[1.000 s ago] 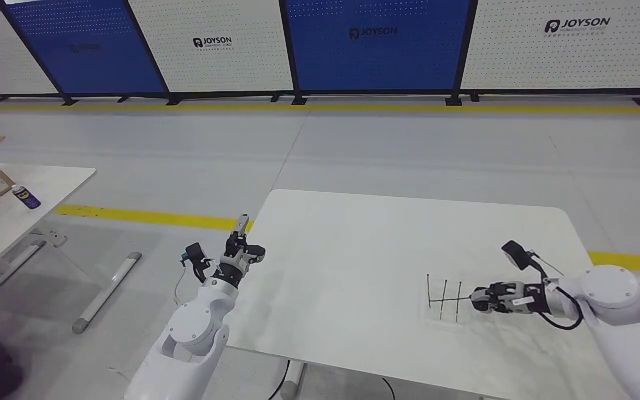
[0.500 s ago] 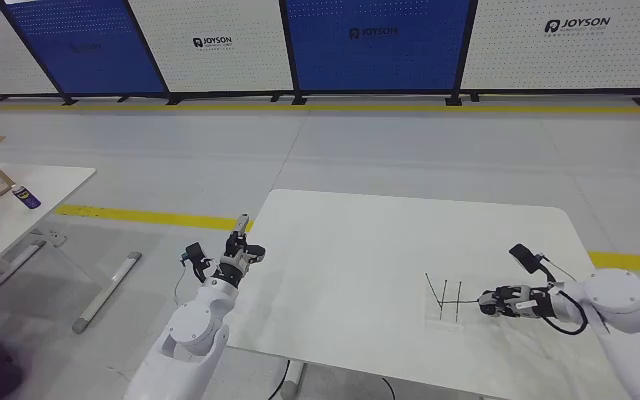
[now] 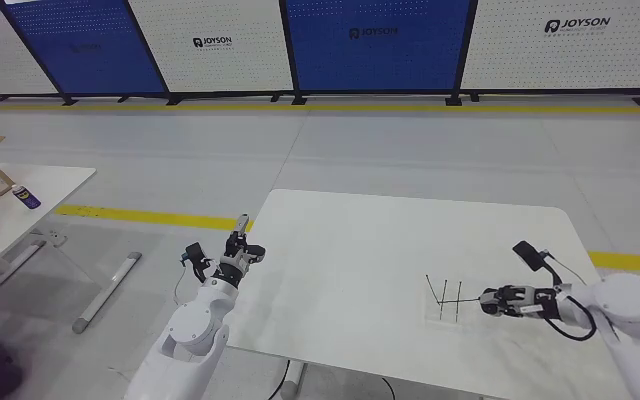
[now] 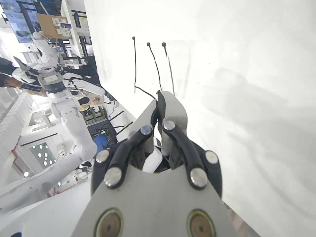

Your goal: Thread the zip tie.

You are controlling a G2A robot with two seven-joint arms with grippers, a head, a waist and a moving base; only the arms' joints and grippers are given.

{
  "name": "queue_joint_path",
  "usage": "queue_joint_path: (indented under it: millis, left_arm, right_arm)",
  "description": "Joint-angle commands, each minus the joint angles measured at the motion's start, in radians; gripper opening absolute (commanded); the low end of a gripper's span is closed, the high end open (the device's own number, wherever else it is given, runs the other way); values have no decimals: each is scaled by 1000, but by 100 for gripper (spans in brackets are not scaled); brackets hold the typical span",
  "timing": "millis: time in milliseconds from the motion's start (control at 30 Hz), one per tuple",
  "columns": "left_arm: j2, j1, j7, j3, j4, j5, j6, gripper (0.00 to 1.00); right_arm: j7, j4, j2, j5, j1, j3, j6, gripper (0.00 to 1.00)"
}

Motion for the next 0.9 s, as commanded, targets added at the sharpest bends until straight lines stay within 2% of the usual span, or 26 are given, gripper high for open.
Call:
queue_joint_path:
  millis: [0, 233, 533, 700, 800, 867]
  left_arm:
    - [0, 0, 0, 0, 0, 0, 0, 100]
    - [0, 0, 0, 0, 0, 0, 0, 100]
    - [0, 0, 0, 0, 0, 0, 0, 100]
    - [0, 0, 0, 0, 0, 0, 0, 100]
    - [0, 0, 0, 0, 0, 0, 0, 100]
    - [0, 0, 0, 0, 0, 0, 0, 100]
  right_arm:
    - [-4, -37, 5, -24, -17, 7, 9, 0]
    - [-13, -115, 18, -40, -70, 37, 27, 0]
    - [-23, -143, 26, -17, -97, 63, 16, 0]
    - [-105, -189, 30, 54, -138, 126, -64, 0]
    - [-138, -223, 34, 64, -168, 157, -73, 0]
    - [-138, -223, 34, 64, -168, 157, -73, 0]
